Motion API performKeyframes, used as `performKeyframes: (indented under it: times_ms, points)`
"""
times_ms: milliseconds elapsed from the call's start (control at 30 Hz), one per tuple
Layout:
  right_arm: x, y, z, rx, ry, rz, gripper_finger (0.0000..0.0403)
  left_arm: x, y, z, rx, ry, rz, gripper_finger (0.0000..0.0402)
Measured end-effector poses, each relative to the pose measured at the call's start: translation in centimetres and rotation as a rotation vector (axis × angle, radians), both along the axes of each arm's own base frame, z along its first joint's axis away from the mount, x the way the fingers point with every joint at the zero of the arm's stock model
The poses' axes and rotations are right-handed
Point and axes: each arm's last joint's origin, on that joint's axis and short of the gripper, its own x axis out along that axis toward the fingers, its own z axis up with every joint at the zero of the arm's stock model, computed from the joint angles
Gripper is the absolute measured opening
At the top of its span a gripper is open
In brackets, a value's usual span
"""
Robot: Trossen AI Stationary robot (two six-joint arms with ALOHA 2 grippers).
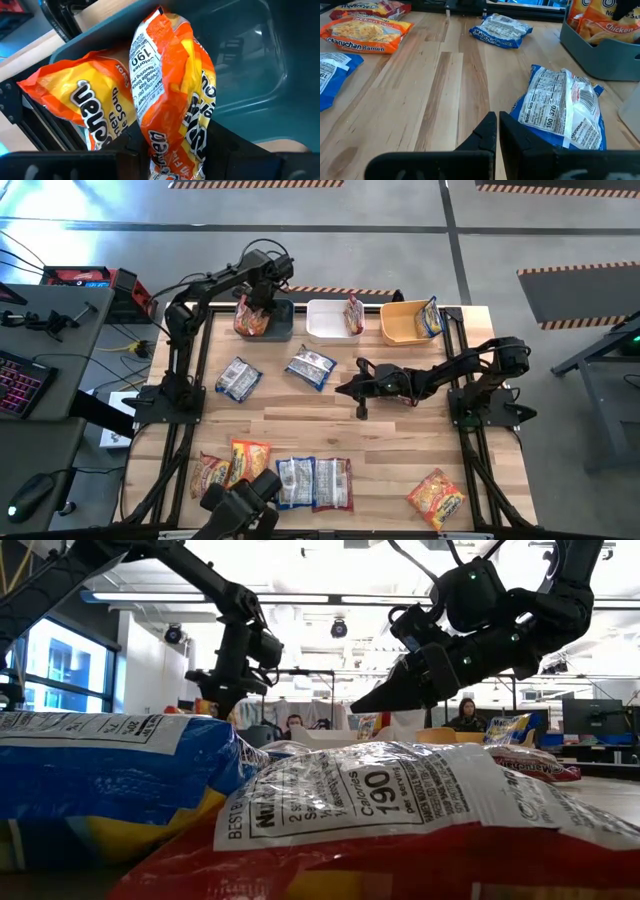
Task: Sort Maruchan noodles
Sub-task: Put the top orange noodle pack into the blue bin
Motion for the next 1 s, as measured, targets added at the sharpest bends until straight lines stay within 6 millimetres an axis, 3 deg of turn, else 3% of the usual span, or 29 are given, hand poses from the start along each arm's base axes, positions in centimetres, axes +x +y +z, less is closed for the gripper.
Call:
performKeyframes:
  times_ms: [133, 333, 533, 700, 1000]
  points:
    - [0.0, 0.0, 0.0, 0.0, 0.001, 0.0, 0.0, -0.1, 0.3, 0.0, 0.015, -0.011, 0.023, 0.0109]
    - [0.0, 0.0, 0.0, 0.0, 0.003, 0.0, 0.0, 0.1, 0.5, -0.3, 0.057, -0.023, 0.022, 0.0145]
    - [0.0, 0.0, -0.1, 0.001, 0.013, 0.0, 0.0, 0.2, 0.2, -1.7, 0.063, -0.01, 0.013, 0.0139]
    - [-0.1, 0.0, -0.2, 0.001, 0.019, 0.0, 0.0, 0.5, -0.2, -1.7, 0.09, 0.041, -0.013, 0.0139]
    - [-0.1, 0.0, -0.2, 0.001, 0.019, 0.0, 0.0, 0.6, -0.5, -1.7, 0.086, 0.071, -0.078, 0.0181]
